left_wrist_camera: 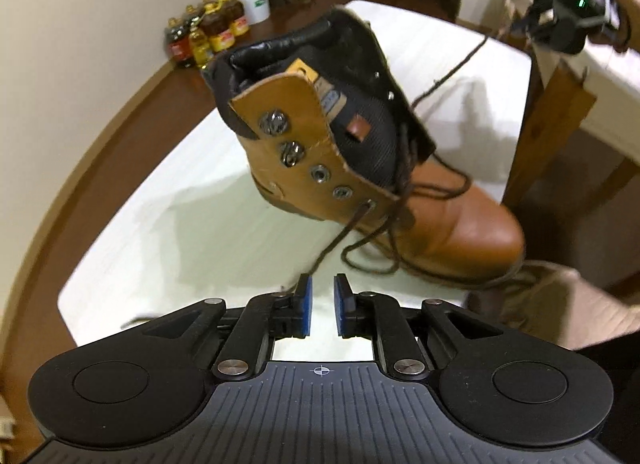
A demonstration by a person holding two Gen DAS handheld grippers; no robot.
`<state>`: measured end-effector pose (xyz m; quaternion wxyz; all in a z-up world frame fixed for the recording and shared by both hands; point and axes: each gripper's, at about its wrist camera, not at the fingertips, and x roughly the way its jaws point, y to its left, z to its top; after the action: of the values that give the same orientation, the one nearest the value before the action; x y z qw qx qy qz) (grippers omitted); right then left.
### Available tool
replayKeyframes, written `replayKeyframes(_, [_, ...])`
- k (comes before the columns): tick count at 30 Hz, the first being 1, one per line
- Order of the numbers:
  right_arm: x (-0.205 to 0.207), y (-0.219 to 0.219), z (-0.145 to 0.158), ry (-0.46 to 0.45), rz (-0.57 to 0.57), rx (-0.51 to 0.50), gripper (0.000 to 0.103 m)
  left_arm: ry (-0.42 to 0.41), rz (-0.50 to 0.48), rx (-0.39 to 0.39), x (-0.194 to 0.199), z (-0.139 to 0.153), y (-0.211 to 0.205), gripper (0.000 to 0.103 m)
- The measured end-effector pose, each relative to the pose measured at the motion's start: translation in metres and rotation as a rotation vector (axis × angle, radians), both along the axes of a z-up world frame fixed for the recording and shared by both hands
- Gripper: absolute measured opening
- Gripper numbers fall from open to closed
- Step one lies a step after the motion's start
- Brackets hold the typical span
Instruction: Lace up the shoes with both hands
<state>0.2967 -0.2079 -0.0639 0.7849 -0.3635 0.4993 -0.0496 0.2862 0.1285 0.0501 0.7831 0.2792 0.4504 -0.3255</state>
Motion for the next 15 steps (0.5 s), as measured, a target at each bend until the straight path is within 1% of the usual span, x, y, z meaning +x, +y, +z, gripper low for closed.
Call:
replayKeyframes(1, [-0.002,0.008,-0.001,0.014,0.034,0.012,0.007,-0.016,-0.039,0.019,-0.001,-0.003,-0.004,0.013])
replayKeyframes(2, [-0.003,0.017,-0.001,0.024,0.066,0.029,0.009,-0.021,-0.049,0.025,-0.001,-0.004,-0.006,0.014])
replayKeyframes(3, [-0.006,0.026,0.0,0.025,0.097,0.054,0.014,-0.036,-0.082,0.044,-0.001,-0.007,-0.009,0.014])
replayKeyframes(4, [-0.01,0.033,0.002,0.017,0.134,0.094,0.016,-0.041,-0.097,0.05,-0.001,-0.008,-0.009,0.015])
replayKeyframes(6, [-0.017,0.052,0.009,0.003,0.244,0.181,0.016,-0.065,-0.153,0.066,-0.003,-0.011,-0.014,0.016])
replayKeyframes(7, [-0.018,0.057,0.011,0.0,0.281,0.204,0.016,-0.068,-0.161,0.066,-0.002,-0.012,-0.015,0.016])
replayKeyframes(9, [-0.021,0.079,0.015,0.009,0.438,0.267,0.017,-0.072,-0.174,0.065,-0.001,-0.013,-0.016,0.016])
replayKeyframes(11, [-0.022,0.088,0.013,0.012,0.506,0.281,0.017,-0.075,-0.186,0.069,-0.001,-0.014,-0.017,0.016])
replayKeyframes(15, [-0.011,0.112,0.008,0.033,0.646,0.31,0.017,-0.083,-0.209,0.085,-0.001,-0.017,-0.018,0.016])
